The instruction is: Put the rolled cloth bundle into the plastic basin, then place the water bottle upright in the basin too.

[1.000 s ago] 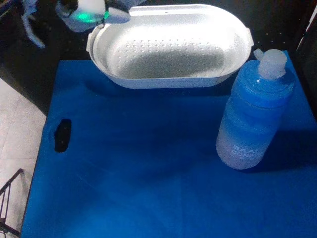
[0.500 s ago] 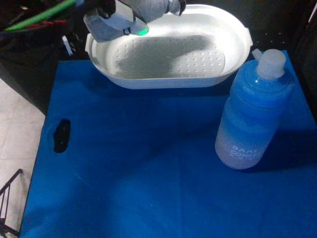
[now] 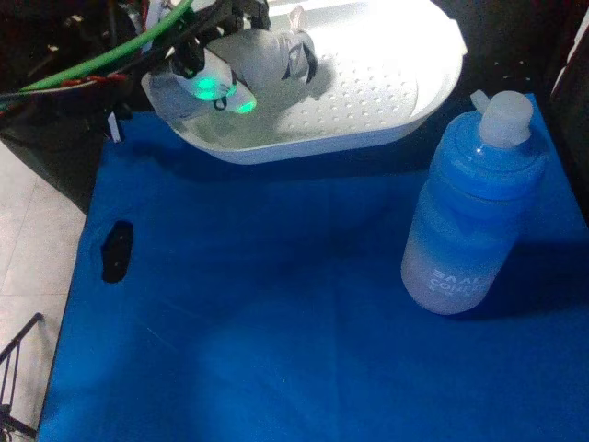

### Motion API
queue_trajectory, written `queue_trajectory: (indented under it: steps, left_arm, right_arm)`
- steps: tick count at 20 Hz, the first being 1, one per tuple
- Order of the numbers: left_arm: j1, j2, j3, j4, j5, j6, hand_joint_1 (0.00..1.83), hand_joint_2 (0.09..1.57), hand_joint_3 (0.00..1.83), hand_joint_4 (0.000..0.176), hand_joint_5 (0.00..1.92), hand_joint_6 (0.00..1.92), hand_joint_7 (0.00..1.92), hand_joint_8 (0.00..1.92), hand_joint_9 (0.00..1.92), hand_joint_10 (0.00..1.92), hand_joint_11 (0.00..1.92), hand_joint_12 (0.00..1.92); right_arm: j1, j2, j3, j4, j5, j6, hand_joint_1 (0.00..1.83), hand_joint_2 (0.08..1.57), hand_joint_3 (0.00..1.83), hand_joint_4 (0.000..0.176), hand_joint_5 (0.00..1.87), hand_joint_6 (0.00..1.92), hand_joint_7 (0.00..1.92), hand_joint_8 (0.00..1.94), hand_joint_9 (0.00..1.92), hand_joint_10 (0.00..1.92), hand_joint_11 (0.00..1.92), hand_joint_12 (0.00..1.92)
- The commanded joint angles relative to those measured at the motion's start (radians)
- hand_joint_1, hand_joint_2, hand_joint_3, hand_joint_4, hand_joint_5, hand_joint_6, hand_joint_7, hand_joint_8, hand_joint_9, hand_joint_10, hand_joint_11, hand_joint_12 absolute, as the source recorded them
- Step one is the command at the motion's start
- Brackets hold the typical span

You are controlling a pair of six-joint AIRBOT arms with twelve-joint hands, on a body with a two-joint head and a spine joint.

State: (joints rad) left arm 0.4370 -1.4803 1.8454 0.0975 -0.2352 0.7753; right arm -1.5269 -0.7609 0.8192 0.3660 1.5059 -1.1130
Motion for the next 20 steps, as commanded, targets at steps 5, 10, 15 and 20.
queue_trajectory:
  steps: [5,10,15,20]
  left_arm:
    - [0.009,-0.012,0.008,-0.016,-0.111,-0.03,1.76,1.2,0.01,0.176,0.77,1.92,0.96,1.92,1.21,1.92,1.36,1.92]
    - [-0.004,-0.008,0.01,-0.016,-0.112,-0.031,1.13,1.25,0.01,0.0,0.72,1.54,0.74,1.79,0.95,1.92,1.13,1.92]
    - [-0.012,0.005,-0.005,-0.006,-0.117,-0.031,0.58,1.0,0.0,0.094,0.48,0.0,0.58,0.03,0.55,0.2,0.17,1.13]
    - [-0.034,0.045,-0.06,0.034,-0.138,-0.032,0.43,0.97,0.0,0.118,0.32,0.0,0.46,0.0,0.49,0.0,0.0,1.21]
  right_arm:
    - [0.008,0.001,0.006,0.003,0.126,0.012,0.13,1.47,0.0,0.027,0.31,0.0,0.23,0.0,0.13,0.0,0.0,0.27]
    - [0.008,-0.002,0.006,0.003,0.126,0.012,0.11,1.47,0.0,0.02,0.3,0.0,0.23,0.0,0.13,0.0,0.0,0.21]
    - [0.008,-0.003,0.006,0.004,0.126,0.013,0.11,1.45,0.0,0.018,0.3,0.0,0.24,0.0,0.14,0.0,0.0,0.28]
    - [0.008,-0.004,0.005,0.004,0.126,0.018,0.11,1.46,0.0,0.016,0.3,0.0,0.23,0.0,0.14,0.0,0.0,0.33]
